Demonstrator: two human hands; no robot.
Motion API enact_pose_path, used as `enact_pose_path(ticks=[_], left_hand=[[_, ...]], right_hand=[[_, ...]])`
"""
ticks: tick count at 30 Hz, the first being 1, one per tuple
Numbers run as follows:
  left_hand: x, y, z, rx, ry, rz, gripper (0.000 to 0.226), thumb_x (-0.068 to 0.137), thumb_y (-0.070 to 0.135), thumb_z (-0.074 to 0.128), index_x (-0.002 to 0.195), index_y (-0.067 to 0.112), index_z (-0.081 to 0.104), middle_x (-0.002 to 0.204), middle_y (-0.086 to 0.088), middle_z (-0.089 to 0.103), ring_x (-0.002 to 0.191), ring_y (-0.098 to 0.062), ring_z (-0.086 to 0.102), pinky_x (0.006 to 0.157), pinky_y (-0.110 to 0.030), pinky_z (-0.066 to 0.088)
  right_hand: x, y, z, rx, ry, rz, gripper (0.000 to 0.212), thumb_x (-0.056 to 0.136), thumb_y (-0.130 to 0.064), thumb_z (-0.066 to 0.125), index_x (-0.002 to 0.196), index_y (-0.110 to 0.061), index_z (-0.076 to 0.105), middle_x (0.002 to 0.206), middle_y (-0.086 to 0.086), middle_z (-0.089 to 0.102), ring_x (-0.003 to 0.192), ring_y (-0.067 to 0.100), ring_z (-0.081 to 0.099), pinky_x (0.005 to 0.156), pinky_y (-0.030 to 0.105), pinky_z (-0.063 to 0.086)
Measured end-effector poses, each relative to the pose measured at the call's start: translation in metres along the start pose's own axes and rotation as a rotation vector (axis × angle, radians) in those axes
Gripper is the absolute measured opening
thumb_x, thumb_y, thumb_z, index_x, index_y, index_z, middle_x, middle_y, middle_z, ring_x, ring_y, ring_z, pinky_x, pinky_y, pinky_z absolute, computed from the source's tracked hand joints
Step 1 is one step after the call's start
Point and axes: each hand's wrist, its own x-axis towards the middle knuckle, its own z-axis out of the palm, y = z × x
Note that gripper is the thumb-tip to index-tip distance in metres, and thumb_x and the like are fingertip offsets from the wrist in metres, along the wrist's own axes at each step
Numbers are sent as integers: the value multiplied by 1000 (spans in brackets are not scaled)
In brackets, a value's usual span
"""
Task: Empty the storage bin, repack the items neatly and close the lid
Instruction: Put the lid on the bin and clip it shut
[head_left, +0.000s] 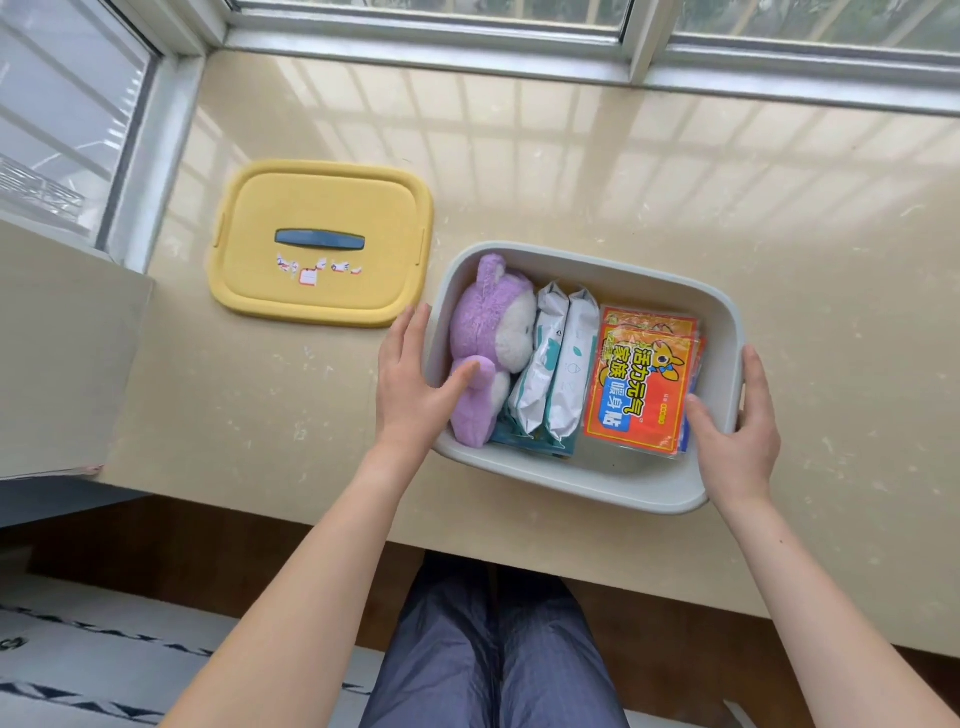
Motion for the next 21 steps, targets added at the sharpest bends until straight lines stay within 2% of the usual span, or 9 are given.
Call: enact_pose_path(ticks=[2, 4, 7, 12, 16, 19, 21], left_hand=[[-1, -4, 7, -88, -18, -67, 69, 89, 40, 64, 149, 19, 37, 150, -1, 39, 137, -3, 32, 113, -16, 22], [-4, -6, 13, -147, 11, -97, 57, 96, 27, 58, 149, 19, 38, 145, 0, 43, 128, 5, 34, 107, -7, 22], [-8, -9, 17, -116, 54, -74, 49, 100, 14, 49, 148, 15, 39, 146, -1, 45, 126, 9, 33, 105, -4, 20], [-10, -8, 16, -120, 36, -73, 49, 100, 11, 48, 148, 15, 39, 146, 0, 44, 126, 7, 33, 104, -2, 19], [-10, 1, 0, -102, -23, -104, 53, 98, 17, 54, 148, 16, 38, 144, -4, 45, 128, -1, 38, 101, 0, 19], [-12, 21, -25, -14, -18, -56, 50, 98, 24, 52, 146, 14, 42, 142, -7, 48, 130, -16, 43, 102, -13, 27], [-15, 40, -47, 39, -24, 41, 52, 96, 30, 47, 144, 11, 43, 141, -7, 51, 130, -22, 46, 106, -27, 33]], right_hand=[[1, 0, 0, 20, 2, 5, 74, 86, -16, 73, 149, -32, 37, 147, -26, 37, 133, -16, 32, 113, 16, 28], [5, 1, 0, 24, 0, 3, 75, 85, -16, 75, 149, -31, 38, 146, -26, 37, 131, -19, 32, 108, 7, 27], [11, 0, -2, 4, -14, 6, 75, 85, -17, 75, 148, -32, 38, 145, -27, 37, 135, -11, 34, 111, 14, 29], [10, -2, -5, -54, -36, -30, 77, 86, -19, 74, 150, -32, 33, 148, -25, 33, 139, -5, 31, 115, 22, 26], [10, -16, -13, -231, -68, -103, 76, 86, -24, 74, 151, -22, 34, 156, -3, 33, 145, 11, 25, 119, 30, 21], [4, -48, -26, -308, -42, -249, 67, 88, -23, 71, 147, -15, 41, 152, 7, 40, 143, 19, 30, 118, 29, 22], [-6, -77, -34, -308, -29, -398, 59, 89, -19, 70, 143, -10, 46, 147, 10, 47, 138, 23, 38, 116, 35, 28]])
